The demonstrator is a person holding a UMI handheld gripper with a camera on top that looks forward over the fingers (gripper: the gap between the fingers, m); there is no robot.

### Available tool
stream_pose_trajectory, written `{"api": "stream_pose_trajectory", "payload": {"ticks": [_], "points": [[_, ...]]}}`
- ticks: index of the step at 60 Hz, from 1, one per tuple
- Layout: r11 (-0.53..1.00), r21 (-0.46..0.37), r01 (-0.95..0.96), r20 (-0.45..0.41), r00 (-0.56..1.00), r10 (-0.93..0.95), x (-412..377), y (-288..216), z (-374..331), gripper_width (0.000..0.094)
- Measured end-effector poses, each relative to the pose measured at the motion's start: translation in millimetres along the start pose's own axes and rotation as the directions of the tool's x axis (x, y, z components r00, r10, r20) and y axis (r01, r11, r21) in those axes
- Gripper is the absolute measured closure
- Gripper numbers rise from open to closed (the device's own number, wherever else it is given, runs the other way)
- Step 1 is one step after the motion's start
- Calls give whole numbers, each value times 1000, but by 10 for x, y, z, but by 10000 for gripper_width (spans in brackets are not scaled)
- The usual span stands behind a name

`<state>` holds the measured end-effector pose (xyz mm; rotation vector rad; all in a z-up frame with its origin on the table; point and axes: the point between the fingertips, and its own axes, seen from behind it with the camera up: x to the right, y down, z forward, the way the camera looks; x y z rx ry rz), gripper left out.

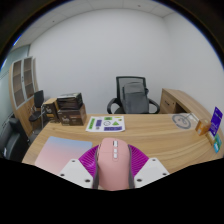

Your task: Arrange mouse

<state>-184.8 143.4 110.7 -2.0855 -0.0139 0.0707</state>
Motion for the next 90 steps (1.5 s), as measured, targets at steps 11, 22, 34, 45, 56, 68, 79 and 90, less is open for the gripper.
{"api": "stream_pose_trajectory", "payload": {"ticks": [11, 22, 34, 45, 56, 68, 79, 90], "points": [[1000, -21, 18, 30, 999, -17, -1631, -22, 468, 539], [989, -146, 27, 29, 999, -23, -2328, 551, 871, 539], [974, -216, 74, -16, 997, -79, -2332, 926, 1037, 519], [972, -224, 73, 10, 997, -73, -2336, 923, 1054, 413], [974, -223, 26, -35, 999, -34, -2222, 851, 765, 95], [985, -158, -66, -5, 998, 66, -2379, 671, -318, 84], [986, -114, -122, 23, 992, 125, -2313, 737, -1444, 100], [985, -69, -158, 67, 984, 162, -1971, 1043, -2493, 101]]}}
